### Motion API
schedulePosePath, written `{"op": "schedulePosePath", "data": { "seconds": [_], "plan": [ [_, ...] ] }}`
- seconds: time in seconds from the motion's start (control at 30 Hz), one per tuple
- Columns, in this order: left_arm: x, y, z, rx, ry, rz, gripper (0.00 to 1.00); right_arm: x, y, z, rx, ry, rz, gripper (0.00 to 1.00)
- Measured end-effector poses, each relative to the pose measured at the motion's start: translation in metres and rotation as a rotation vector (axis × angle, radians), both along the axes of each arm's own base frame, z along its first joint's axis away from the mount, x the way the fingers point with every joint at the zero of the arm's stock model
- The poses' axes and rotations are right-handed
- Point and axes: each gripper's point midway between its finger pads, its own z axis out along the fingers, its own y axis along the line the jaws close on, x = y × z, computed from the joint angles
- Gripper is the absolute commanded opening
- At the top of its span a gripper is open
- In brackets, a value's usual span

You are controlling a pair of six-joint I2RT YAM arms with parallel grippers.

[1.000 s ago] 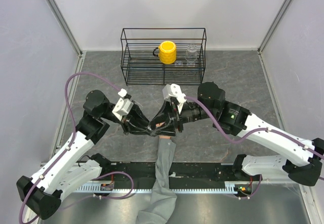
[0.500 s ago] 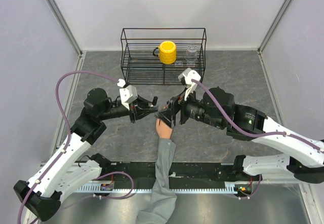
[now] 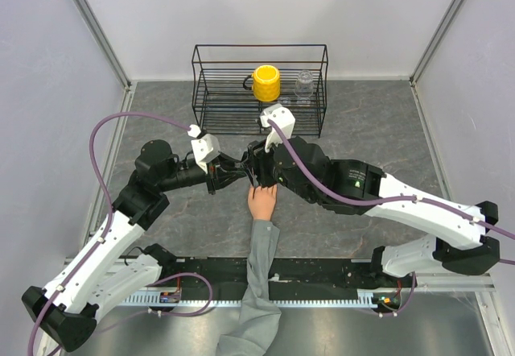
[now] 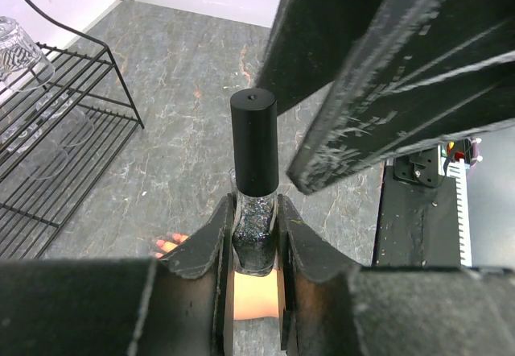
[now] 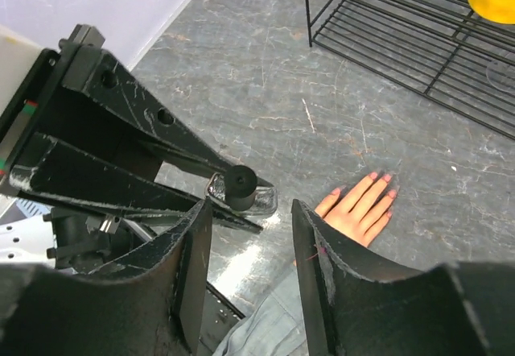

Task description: Paint the nails

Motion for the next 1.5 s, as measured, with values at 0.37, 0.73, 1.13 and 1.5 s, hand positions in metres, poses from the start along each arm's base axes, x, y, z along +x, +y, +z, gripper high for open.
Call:
{"op": "schedulePosePath", "data": {
  "seconds": [0.37, 0.73, 1.13, 1.5],
  "plan": [
    [0.0, 0.0, 0.0, 0.0, 0.0, -0.002, 0.02, 0.001, 0.001, 0.01, 0.015, -0.009, -0.003, 0.44],
    [0.0, 0.0, 0.0, 0.0, 0.0, -0.002, 0.02, 0.002, 0.013, -0.003, -0.017, 0.007, 0.013, 0.35],
    [-0.001, 0.0, 0.001, -0.001, -0.002, -0.006, 0.02, 0.005, 0.011, -0.004, -0.035, -0.01, 0.008, 0.0],
    [-0.032, -0.007, 0.005, -0.013, -0.017, -0.196, 0.02, -0.023, 0.005, 0.002, -0.067, -0.115, 0.243, 0.0]
  ]
}}
